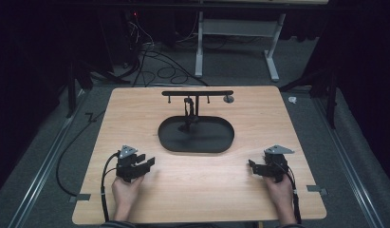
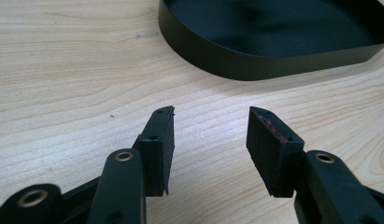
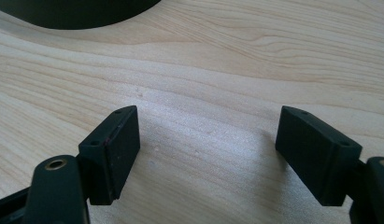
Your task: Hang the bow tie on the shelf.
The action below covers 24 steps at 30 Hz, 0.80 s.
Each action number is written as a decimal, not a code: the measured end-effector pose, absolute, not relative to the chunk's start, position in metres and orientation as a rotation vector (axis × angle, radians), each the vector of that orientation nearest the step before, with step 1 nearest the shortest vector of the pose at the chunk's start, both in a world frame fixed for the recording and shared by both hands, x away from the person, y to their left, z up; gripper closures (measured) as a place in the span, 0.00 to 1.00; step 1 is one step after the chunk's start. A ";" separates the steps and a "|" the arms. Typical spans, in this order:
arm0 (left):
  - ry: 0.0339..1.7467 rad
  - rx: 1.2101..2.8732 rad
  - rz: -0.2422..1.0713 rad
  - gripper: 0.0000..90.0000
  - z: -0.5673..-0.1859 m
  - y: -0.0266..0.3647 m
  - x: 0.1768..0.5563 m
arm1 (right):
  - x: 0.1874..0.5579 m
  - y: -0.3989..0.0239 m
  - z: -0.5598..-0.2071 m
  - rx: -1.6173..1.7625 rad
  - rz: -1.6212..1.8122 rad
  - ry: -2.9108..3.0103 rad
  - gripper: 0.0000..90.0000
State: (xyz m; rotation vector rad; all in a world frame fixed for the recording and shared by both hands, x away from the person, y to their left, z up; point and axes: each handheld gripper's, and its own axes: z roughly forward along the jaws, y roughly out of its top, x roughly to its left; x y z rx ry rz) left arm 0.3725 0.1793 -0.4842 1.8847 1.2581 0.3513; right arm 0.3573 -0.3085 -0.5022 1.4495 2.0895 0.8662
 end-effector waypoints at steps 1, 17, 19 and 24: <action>1.261 1.887 0.355 0.58 -0.485 0.178 0.373 | 0.357 -0.309 -0.502 1.449 0.866 2.090 0.26; 1.273 1.934 0.395 0.57 -0.496 0.172 0.376 | 0.357 -0.309 -0.502 1.449 0.866 2.089 0.26; 1.269 1.939 0.401 0.57 -0.497 0.170 0.377 | 0.357 -0.309 -0.502 1.449 0.866 2.090 0.26; 1.265 1.979 0.429 0.55 -0.502 0.166 0.378 | 0.357 -0.309 -0.502 1.449 0.866 2.090 0.26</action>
